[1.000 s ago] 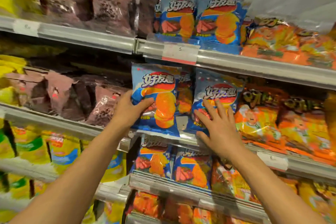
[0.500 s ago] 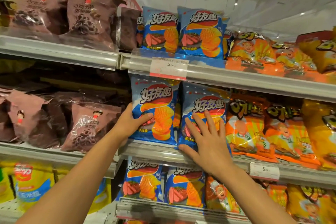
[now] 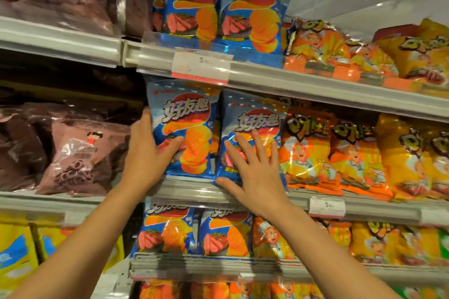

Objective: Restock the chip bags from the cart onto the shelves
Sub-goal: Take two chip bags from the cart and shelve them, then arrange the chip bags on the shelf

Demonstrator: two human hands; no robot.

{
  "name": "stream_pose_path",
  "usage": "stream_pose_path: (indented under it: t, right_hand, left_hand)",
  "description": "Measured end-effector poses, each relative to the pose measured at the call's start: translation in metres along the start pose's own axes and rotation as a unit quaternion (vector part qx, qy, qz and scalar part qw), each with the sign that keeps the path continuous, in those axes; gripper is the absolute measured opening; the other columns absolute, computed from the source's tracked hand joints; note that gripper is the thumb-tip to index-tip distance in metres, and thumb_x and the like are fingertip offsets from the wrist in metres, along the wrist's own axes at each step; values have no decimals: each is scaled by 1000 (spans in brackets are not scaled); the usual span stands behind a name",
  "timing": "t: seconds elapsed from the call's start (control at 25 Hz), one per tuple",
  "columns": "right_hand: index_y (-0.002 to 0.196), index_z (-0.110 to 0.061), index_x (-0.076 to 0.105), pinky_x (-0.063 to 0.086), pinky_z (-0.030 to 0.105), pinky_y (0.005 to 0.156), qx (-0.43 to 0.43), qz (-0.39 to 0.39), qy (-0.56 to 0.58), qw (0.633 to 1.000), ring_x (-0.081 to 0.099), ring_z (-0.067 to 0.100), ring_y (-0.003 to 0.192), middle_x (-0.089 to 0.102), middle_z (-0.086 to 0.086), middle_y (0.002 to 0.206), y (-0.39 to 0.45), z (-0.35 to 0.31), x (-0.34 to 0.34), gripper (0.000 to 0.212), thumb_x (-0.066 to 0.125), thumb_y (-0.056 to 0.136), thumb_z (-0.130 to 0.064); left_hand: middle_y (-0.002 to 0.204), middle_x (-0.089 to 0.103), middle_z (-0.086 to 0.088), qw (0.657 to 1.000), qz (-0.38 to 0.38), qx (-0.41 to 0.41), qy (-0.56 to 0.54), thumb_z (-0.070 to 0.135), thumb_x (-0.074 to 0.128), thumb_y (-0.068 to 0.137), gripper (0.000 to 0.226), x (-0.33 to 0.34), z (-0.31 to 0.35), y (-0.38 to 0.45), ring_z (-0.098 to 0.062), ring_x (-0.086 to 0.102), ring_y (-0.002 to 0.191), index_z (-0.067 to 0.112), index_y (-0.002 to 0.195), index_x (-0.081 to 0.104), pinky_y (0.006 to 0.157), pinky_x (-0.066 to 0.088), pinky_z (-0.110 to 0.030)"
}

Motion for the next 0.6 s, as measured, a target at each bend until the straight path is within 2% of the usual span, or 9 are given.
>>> stream_pose_path:
  t: [0.08,0.2,0.28,0.36,0.48,0.6]
  right_hand:
    - [158,-36,18,5,62,120,-13,-16,63,998,-10,24,155,9,-7,168,0,0,-6,81,41,91,-73]
    - [157,-34,24,12,57,121,4,31,197,980,-3,21,156,18,-10,166,-7,14,-35,81,57,89,-62]
    - [155,-33,29,17,57,120,10,83,218,972,6,20,155,28,-9,163,-20,29,-56,78,61,89,-55]
    - [155,-31,32,19,55,120,24,111,208,971,9,19,155,32,-7,160,-41,57,-74,75,63,89,-52]
    - [154,-28,33,22,47,121,59,139,201,968,14,16,153,33,-5,159,-86,124,-98,72,62,91,-48]
    - [155,-32,28,20,33,123,110,135,203,964,16,12,152,29,-10,158,-159,216,-119,69,61,95,-43]
  left_hand:
    - [145,40,-16,992,61,59,98,39,75,87,87,-10,15,-8,-29,35,138,11,154,27,113,33,-44]
    - [149,36,-26,971,123,130,161,47,61,88,83,-6,50,-31,-41,33,140,3,152,33,118,26,-47]
    - [146,40,-25,964,83,198,155,46,57,87,78,23,82,-51,-42,37,137,2,149,39,118,25,-43]
    - [144,44,-19,959,5,255,123,44,57,90,71,74,120,-73,-37,41,137,6,148,42,118,27,-38]
    - [145,45,-5,954,-97,278,50,46,55,93,67,160,172,-105,-21,41,137,10,148,44,119,24,-24]
    - [147,39,13,948,-170,271,-9,58,46,96,63,260,225,-143,1,34,139,28,151,39,115,20,-10]
Point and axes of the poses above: each hand's wrist, its own y-axis towards the middle knuckle, its own x-axis out of the palm, z = x × y, the point moved 8 cm from there along y, towards the middle knuckle
